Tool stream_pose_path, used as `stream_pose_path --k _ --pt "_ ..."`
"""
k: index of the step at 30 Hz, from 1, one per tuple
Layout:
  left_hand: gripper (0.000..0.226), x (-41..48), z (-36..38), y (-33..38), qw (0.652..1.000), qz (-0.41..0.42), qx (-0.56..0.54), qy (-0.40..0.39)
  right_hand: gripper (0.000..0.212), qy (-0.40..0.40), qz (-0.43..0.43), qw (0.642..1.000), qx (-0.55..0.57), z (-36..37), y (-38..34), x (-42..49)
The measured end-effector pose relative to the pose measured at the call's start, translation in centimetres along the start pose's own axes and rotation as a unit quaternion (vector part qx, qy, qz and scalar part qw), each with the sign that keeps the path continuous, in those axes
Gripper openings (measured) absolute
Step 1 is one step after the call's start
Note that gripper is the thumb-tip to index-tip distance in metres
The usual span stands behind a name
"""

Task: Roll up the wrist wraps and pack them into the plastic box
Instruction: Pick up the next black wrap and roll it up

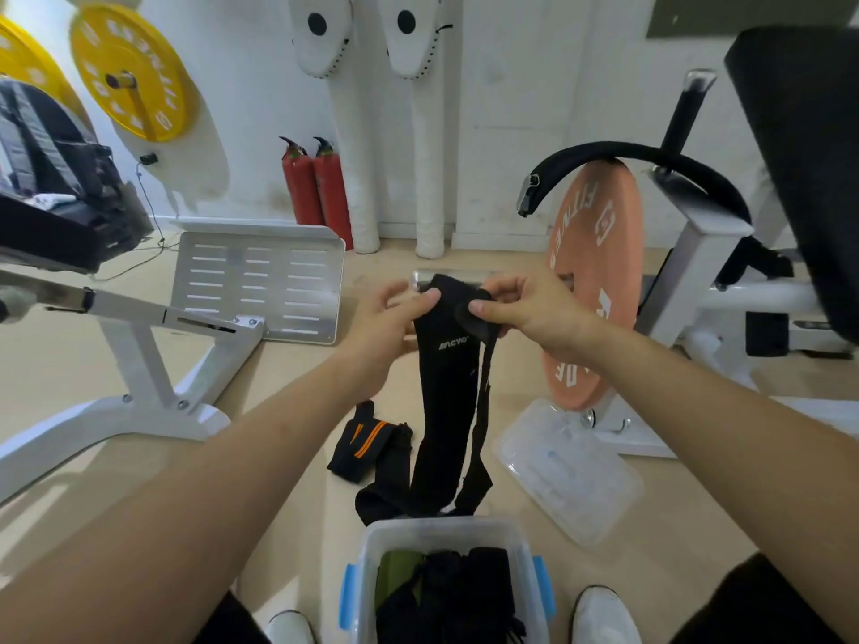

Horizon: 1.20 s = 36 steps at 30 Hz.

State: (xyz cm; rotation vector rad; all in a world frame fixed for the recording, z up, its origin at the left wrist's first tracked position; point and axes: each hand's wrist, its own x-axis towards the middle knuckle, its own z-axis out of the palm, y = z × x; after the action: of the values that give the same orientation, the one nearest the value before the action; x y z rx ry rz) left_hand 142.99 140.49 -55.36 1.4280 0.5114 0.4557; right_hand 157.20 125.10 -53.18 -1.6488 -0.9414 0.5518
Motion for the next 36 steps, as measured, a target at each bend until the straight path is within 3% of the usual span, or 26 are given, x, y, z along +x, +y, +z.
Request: stream_pose_path --k 2,6,9,14,19,24,26,31,36 --pt "0.047 -0.1 0.4 0.1 0.996 -0.090 -0.008 0.004 0.007 0.002 -0.014 1.000 -0.001 -0.3 0.3 -0.2" --pt "0.069 0.1 0.6 0.2 0.982 -0.180 0.051 -0.028 0.006 0.024 -0.029 0.999 -0.006 -0.6 1.0 -0.4" --pt "0.065 0.4 0.9 0.0 0.985 -0.125 0.048 -0.104 0.008 0.042 -0.029 0.999 0.015 -0.8 1.2 -0.6" --pt "0.023 0.1 1.3 -1.6 0.976 0.001 0.172 -0.132 0.011 0.092 -0.017 0.990 0.109 -1.3 1.0 -0.2" --pt "0.022 0.2 1.5 -2.1 0.982 0.020 0.161 -0.099 0.010 0.131 -0.005 0.977 0.169 -1.9 0.6 0.3" --pt "0.021 0.2 1.9 -1.5 0.994 0.014 0.103 -0.035 0.014 0.169 0.006 0.980 0.109 -2.8 1.2 0.2" --pt "0.022 0.2 1.8 -1.2 0.997 0.003 0.069 -0.016 0.007 0.162 0.018 0.982 0.098 -2.8 1.2 -0.1" --pt "0.021 0.0 1.7 -0.9 1.000 -0.024 -0.007 -0.006 0.014 0.102 0.051 0.991 0.063 -1.7 -0.3 -1.5" --pt "0.028 -0.4 2.2 -0.8 0.999 0.004 -0.032 -0.004 0.011 0.083 0.068 0.993 0.045 -0.2 -1.5 -2.4"
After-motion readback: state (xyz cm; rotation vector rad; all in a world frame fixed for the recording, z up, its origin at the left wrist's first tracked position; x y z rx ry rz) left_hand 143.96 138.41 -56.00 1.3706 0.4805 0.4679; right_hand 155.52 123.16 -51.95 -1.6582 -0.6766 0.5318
